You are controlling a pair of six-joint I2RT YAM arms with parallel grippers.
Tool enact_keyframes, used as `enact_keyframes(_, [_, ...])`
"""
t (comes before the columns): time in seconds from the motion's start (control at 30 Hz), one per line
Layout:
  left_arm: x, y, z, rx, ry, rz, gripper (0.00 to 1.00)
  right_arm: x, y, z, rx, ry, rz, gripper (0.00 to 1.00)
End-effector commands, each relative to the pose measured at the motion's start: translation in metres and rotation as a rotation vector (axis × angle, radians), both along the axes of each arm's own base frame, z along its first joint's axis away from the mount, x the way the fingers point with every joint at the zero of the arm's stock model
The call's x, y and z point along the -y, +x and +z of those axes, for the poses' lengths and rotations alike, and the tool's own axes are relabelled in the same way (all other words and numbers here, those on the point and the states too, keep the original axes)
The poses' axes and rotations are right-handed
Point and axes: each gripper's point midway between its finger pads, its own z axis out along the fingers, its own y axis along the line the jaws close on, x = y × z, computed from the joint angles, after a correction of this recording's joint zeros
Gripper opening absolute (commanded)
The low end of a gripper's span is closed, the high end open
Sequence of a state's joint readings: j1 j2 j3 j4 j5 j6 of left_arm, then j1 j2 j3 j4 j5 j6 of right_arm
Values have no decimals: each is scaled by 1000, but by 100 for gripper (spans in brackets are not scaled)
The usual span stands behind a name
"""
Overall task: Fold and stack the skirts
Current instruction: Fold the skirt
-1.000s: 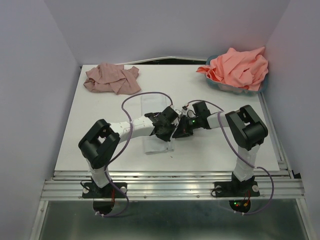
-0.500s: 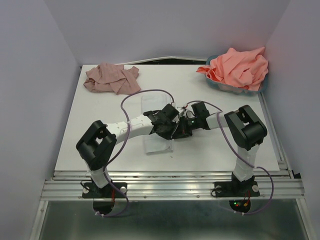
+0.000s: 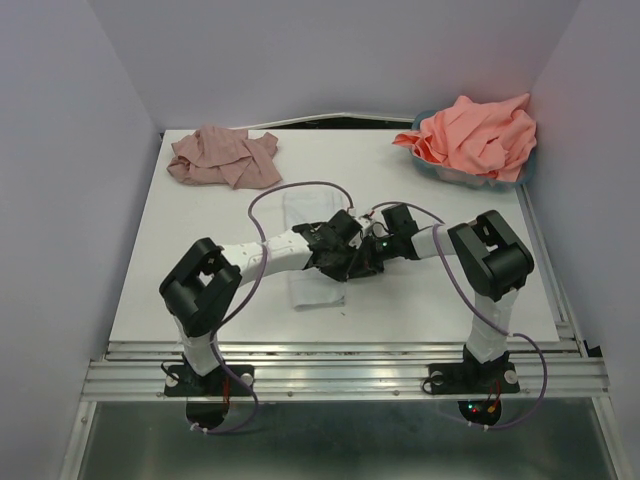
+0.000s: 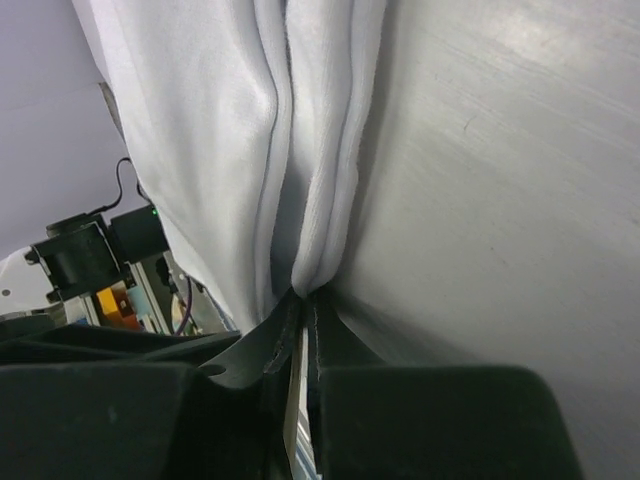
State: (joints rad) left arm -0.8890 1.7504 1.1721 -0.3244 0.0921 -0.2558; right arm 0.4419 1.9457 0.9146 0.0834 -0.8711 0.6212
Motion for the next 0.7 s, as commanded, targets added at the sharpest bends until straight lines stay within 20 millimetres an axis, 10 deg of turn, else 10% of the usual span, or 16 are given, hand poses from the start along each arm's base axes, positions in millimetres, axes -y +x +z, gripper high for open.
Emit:
enact_keyframes(0.0, [4, -5, -15, -21, 5, -23, 9, -1, -1, -5, 45, -25, 31, 10])
enact_keyframes(0.3, [-2, -11, -4, -5, -2, -61, 32, 16, 13, -3, 72, -191, 20, 36])
enact_keyframes(0.53, [-2, -8, 79, 155, -156, -123, 47, 40, 59, 29, 129, -171, -104, 36])
enact_keyframes(0.67, [-1, 37, 136, 296, -236, -19, 52, 44, 102, 40, 199, -171, -165, 34])
